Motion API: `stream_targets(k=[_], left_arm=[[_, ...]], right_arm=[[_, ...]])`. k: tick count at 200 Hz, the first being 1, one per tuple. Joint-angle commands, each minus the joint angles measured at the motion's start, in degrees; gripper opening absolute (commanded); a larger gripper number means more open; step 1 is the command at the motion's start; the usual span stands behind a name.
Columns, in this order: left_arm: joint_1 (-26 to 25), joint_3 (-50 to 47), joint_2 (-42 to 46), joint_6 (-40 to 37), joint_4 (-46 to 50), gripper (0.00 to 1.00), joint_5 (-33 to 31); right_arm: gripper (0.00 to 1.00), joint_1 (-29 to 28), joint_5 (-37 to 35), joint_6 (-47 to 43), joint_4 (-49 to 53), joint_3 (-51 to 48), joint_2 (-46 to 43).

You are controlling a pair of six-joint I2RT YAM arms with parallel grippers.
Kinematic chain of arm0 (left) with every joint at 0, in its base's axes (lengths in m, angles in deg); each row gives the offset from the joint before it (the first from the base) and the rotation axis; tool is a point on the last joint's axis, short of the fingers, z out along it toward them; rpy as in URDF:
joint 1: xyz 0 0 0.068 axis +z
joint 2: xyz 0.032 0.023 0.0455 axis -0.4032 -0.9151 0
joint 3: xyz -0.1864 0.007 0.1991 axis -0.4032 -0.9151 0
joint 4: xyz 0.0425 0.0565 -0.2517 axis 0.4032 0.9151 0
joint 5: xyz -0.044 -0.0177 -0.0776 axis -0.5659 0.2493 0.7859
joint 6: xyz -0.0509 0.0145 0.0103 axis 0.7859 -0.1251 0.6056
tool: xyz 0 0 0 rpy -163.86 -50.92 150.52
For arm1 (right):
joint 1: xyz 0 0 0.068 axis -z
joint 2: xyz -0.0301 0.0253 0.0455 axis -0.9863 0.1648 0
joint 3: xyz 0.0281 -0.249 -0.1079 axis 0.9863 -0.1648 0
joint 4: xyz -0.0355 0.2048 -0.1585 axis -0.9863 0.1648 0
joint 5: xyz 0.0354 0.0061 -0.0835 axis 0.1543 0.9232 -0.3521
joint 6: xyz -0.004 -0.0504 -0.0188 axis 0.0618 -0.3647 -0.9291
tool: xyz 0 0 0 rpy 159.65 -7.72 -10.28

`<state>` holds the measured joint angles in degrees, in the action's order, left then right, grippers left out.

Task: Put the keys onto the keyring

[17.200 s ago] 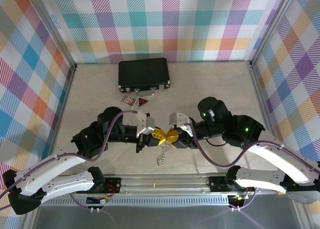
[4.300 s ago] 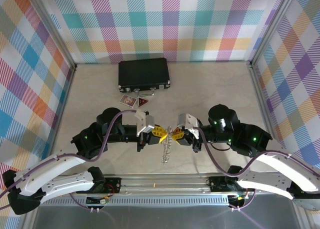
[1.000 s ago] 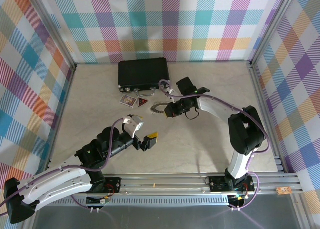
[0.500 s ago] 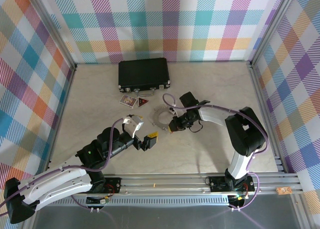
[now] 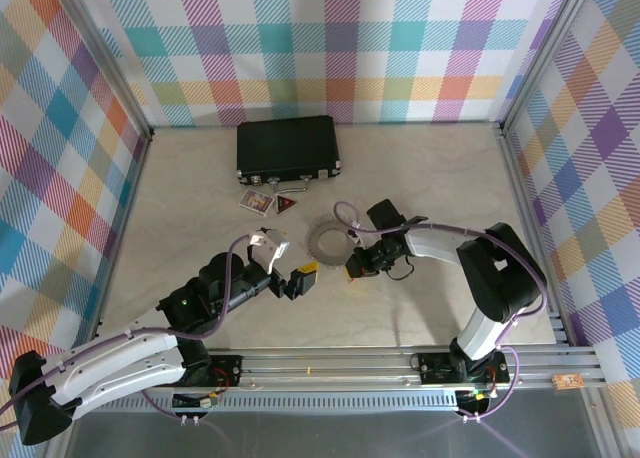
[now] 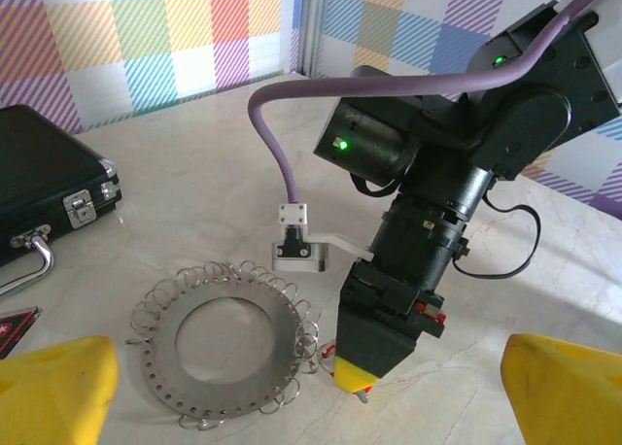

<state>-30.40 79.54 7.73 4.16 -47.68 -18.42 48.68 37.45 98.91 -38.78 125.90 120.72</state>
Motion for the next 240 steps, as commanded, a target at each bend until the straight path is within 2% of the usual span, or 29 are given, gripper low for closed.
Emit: stream_targets(k=[1,68,164,214,240], left_arm=[[0.6,-0.3,-0.4,0.6,-2.5,1.00,-0.1],[1.3,-0.2,-1.8,0.6,-3.8,1.00,0.4],[2.0,-0.1,-3.1,0.9,-4.6,1.00,1.6],[2.1,0.1,-3.7,2.4,-3.8,1.00,-0.1],[2.3,-0.8,-2.7,5.3,-5.1,1.00,-3.5]], right_arm=[[0.04,0.0,0.8,1.8,-2.3,-1.9,-1.9],[0.07,-1.3,0.7,3.8,-4.8,-5.2,-1.8],[0.18,-2.2,-0.3,7.0,-8.5,-10.1,-3.8],[0.27,-2.4,-1.1,7.9,-8.0,-11.2,-9.5],[0.41,-2.4,-3.6,8.0,-6.0,-11.4,-15.3]])
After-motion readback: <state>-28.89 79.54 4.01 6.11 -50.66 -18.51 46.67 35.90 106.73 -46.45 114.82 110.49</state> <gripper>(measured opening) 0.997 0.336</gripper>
